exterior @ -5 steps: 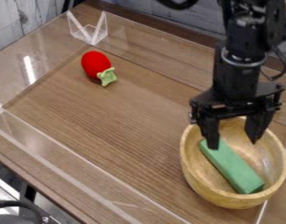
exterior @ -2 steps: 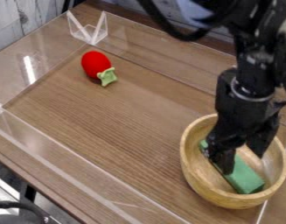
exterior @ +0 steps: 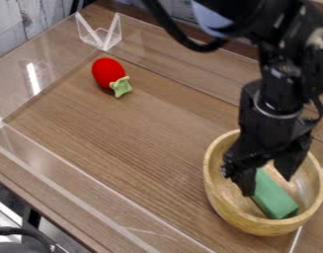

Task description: Remove the green object from the brown bowl and put it on the table

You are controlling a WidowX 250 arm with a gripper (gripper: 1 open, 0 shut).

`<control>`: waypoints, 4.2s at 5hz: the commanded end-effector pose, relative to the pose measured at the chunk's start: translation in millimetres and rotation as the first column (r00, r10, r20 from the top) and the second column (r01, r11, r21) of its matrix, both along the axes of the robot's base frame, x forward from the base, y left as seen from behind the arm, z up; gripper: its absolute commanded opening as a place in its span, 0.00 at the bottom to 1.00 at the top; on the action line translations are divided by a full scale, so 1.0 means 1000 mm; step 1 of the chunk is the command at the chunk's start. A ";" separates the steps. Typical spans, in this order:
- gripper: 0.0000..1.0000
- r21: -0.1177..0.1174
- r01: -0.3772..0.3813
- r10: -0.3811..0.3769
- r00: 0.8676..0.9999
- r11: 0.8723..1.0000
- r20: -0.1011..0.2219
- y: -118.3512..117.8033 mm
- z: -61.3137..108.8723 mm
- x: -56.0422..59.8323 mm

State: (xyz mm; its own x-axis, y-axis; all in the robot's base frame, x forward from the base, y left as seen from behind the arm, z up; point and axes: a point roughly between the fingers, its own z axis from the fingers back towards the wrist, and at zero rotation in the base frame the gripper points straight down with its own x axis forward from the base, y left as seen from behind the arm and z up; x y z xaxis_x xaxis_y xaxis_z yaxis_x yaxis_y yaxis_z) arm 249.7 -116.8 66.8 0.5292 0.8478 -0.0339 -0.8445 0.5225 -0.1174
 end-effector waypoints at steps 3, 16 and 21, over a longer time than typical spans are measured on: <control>1.00 0.001 0.053 -0.053 0.996 0.999 0.070 -0.010 0.010 0.007; 0.00 0.001 0.325 -0.316 0.918 0.946 0.238 0.025 0.067 0.043; 0.00 0.245 0.195 -0.259 0.929 0.950 0.266 0.103 0.033 0.086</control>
